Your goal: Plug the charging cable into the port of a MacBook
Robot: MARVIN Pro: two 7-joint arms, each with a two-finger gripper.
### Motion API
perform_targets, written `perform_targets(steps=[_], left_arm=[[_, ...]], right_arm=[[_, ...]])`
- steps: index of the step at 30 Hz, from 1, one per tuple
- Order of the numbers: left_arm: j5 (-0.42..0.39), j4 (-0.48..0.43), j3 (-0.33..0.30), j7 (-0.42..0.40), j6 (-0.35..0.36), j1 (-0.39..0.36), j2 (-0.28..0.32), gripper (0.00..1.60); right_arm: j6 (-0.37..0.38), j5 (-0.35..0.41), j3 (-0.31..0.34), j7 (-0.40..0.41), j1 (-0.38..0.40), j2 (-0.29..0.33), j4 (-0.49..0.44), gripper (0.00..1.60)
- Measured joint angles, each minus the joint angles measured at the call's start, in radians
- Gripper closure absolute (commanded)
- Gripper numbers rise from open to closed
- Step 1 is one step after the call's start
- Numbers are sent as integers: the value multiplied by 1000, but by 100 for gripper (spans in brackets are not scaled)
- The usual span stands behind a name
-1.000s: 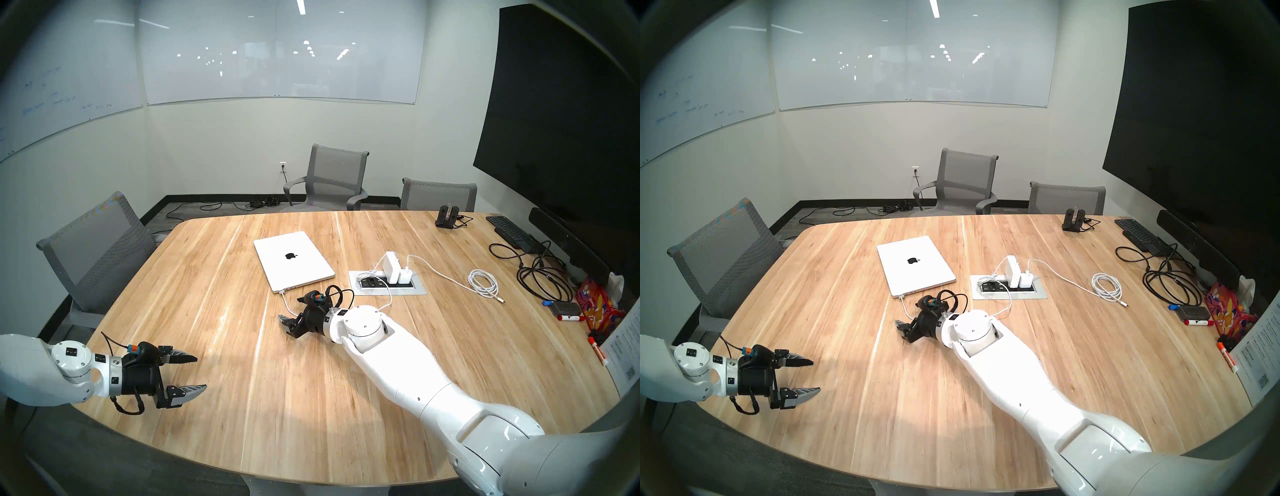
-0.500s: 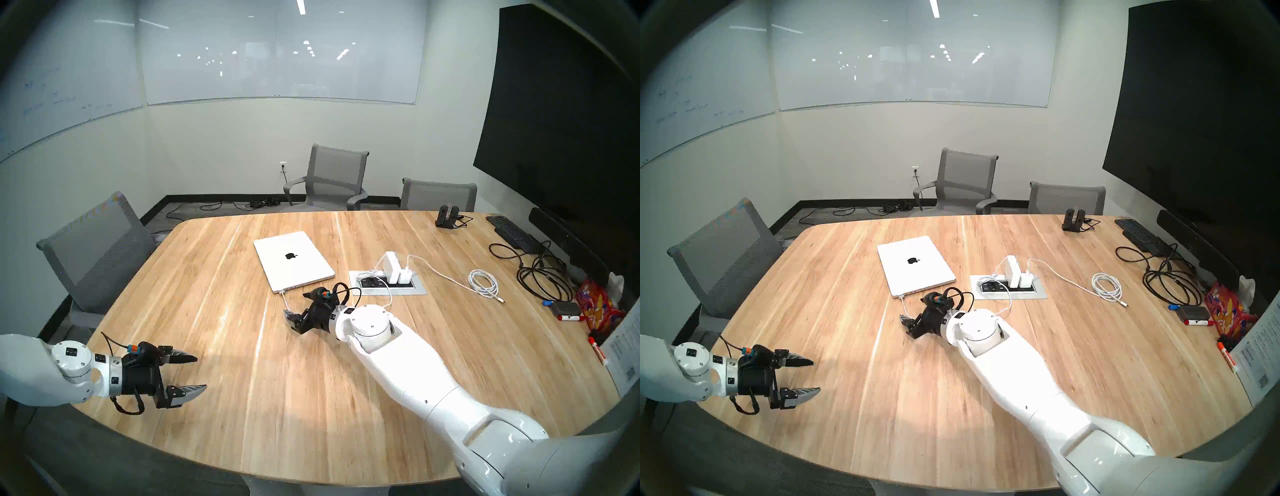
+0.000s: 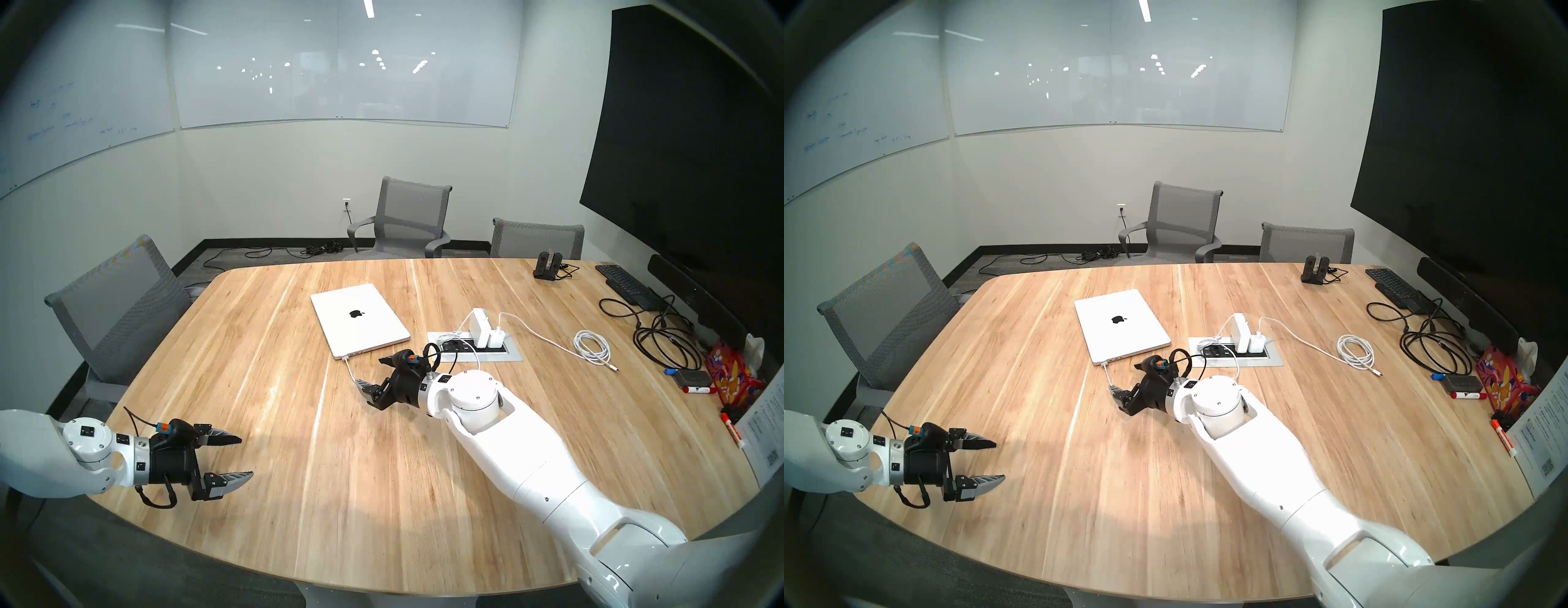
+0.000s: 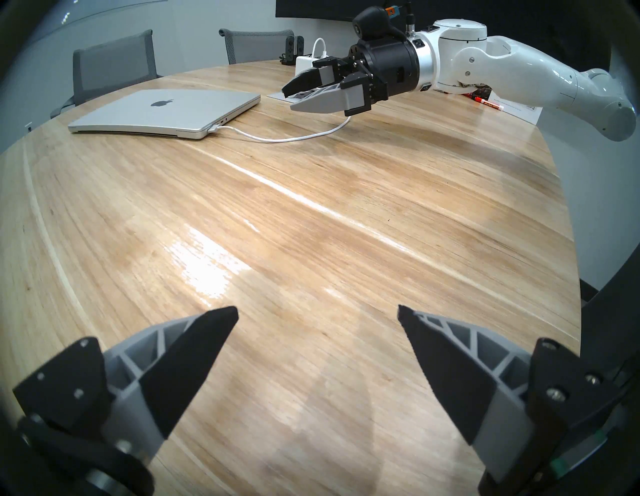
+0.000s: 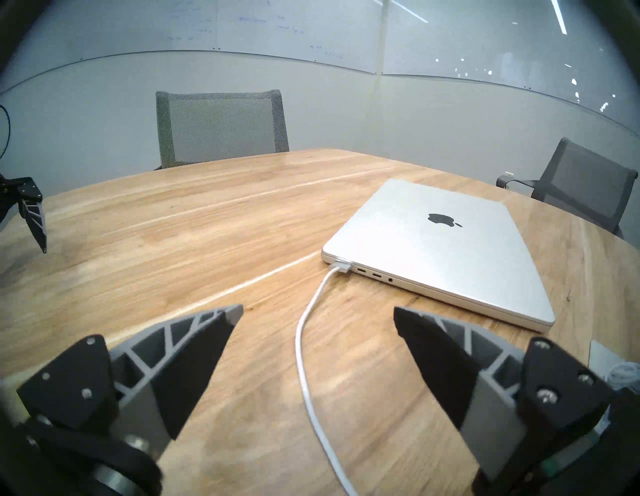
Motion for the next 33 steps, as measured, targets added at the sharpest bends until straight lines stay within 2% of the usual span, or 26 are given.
perform_targets(steps=[6,14,33], left_arm=[[0,0,0,0,0,0,0,0],[0,0,0,0,0,0,0,0],[0,0,0,0,0,0,0,0]], right_arm=[[25,20,42,22,-39,55,-79,0],[53,36,72,40,-90,99,-138,0],[49,34,92,52,-142,140,-188,0]])
